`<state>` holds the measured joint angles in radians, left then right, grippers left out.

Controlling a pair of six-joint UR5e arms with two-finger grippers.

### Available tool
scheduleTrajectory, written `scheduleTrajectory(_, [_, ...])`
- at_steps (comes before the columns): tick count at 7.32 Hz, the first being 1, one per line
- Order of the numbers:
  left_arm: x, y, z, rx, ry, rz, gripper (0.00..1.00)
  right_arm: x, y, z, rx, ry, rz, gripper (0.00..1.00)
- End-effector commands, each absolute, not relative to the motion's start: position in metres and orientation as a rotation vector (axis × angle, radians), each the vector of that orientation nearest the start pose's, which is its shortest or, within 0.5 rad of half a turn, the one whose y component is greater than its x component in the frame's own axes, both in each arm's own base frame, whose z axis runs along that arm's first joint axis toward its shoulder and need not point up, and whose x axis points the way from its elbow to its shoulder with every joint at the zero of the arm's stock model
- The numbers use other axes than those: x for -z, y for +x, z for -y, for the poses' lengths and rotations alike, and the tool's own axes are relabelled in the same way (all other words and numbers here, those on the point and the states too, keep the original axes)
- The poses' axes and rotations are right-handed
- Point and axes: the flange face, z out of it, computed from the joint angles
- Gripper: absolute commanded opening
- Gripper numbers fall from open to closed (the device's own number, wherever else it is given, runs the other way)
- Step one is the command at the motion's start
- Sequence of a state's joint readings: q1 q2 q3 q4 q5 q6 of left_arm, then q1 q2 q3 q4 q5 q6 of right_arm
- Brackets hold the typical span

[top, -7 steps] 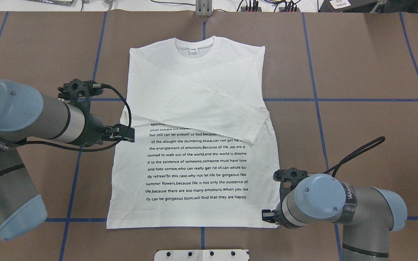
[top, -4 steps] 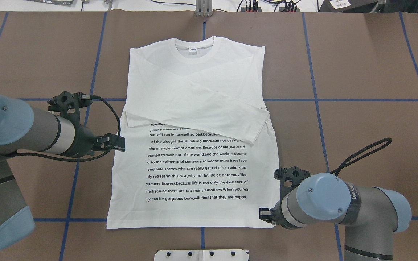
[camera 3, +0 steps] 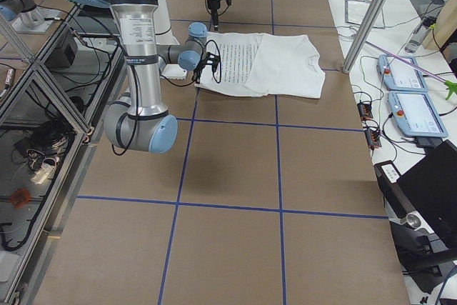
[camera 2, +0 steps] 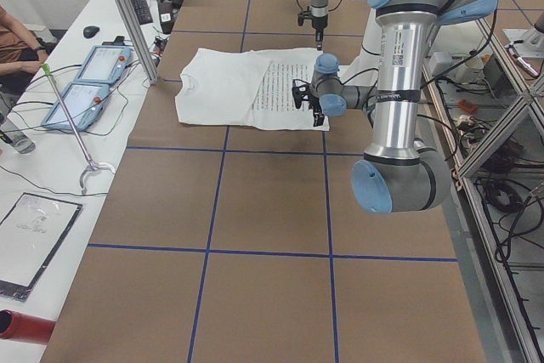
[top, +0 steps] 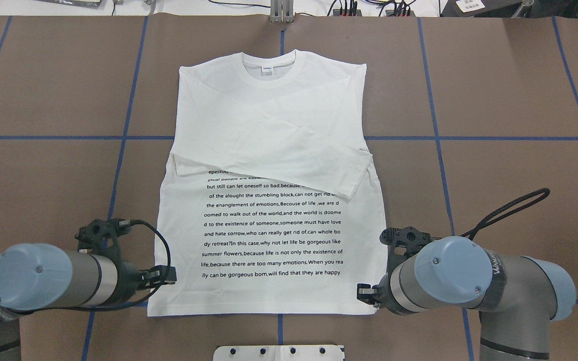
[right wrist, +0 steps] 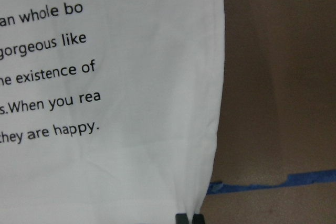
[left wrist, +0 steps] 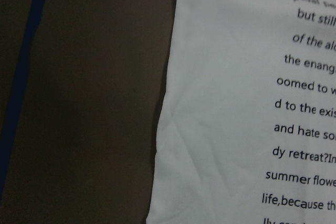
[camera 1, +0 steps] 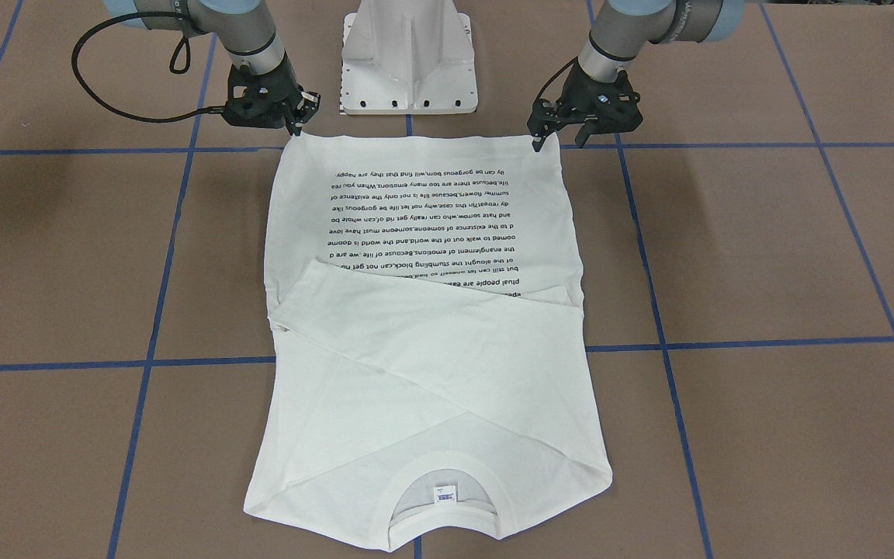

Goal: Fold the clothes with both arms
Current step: 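Grasp the hem corners with both grippers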

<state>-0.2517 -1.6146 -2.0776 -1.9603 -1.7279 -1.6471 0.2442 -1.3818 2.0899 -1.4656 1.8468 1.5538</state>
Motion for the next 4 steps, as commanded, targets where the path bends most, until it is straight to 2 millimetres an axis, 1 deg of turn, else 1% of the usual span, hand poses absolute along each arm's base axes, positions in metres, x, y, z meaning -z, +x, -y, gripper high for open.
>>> scheduleTrajectory(1, [-0.3719,0.4705,0.1999,0.216,-0.108,-0.879,0.90,-0.3167,-0.4746,0.2291,-0.100,-0.149,0.851,0.00])
scheduleTrajectory(2, [-0.3739,0.4713,0.1984,0.207,-0.106,-0.872,0.92,-0.3167,-0.4746,0.2291,-0.100,-0.149,0.852,0.00])
scheduleTrajectory(3, [-0.3776,0.4722,0.1991,0.207,-0.100,-0.865,0.98,-0.3167,-0.4743,0.2299,-0.101,-0.148,0.852,0.00])
scheduleTrajectory(4, [-0.3776,0.4728,0.1992,0.207,-0.100,-0.865,0.98,-0.3175,-0.4734,0.2312,-0.104,-0.147,0.850,0.00])
